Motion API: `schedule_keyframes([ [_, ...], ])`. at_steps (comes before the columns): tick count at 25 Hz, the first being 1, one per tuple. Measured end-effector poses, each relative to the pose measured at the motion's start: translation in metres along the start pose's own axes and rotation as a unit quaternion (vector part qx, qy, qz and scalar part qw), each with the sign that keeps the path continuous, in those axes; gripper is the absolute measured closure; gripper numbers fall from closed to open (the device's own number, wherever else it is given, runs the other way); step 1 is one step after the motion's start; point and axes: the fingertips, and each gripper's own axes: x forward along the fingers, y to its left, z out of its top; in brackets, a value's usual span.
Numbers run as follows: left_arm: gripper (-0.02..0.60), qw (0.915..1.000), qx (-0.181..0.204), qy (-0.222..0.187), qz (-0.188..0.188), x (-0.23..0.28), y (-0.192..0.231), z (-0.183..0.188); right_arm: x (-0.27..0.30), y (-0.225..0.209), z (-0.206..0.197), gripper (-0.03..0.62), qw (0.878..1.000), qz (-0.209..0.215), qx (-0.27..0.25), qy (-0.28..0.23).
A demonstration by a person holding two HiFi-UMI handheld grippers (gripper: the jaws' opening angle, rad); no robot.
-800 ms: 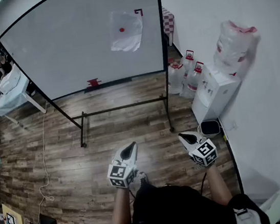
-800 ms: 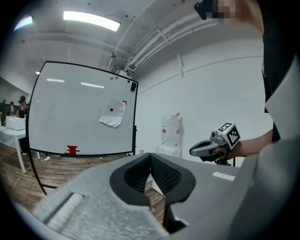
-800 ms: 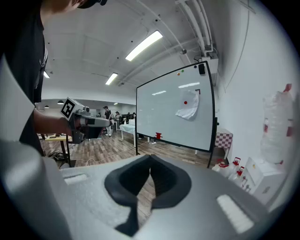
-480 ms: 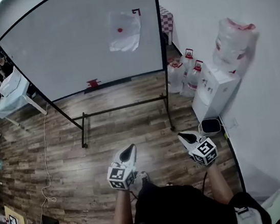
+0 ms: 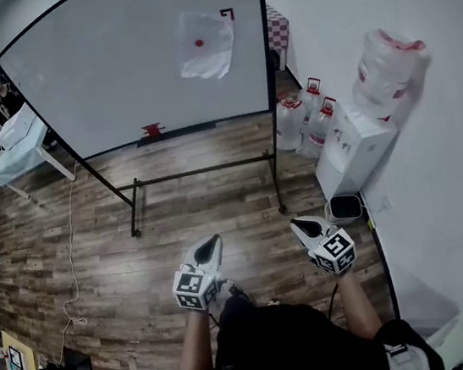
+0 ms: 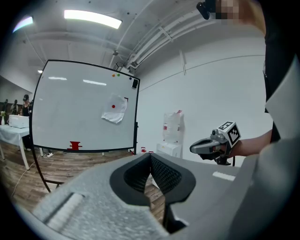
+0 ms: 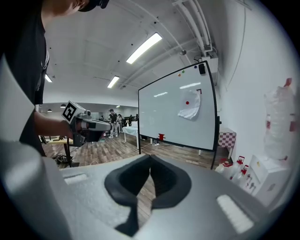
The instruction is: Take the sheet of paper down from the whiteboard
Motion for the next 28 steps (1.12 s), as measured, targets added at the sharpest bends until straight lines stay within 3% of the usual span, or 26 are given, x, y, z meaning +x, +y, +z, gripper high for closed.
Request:
schedule_keyframes([
  [19,0.571,0.9997,-0.017,0.002,0.02,-0.001,0.009,-0.013,0.026,0.003,-0.019,0.589,1.0,0.013,0.021,0.019],
  [28,0.571,0.9992,-0.035,0.003,0.018,0.028,0.047,-0.016,0.055,-0.017,-0.01,0.589,1.0,-0.001,0.017,0.025],
])
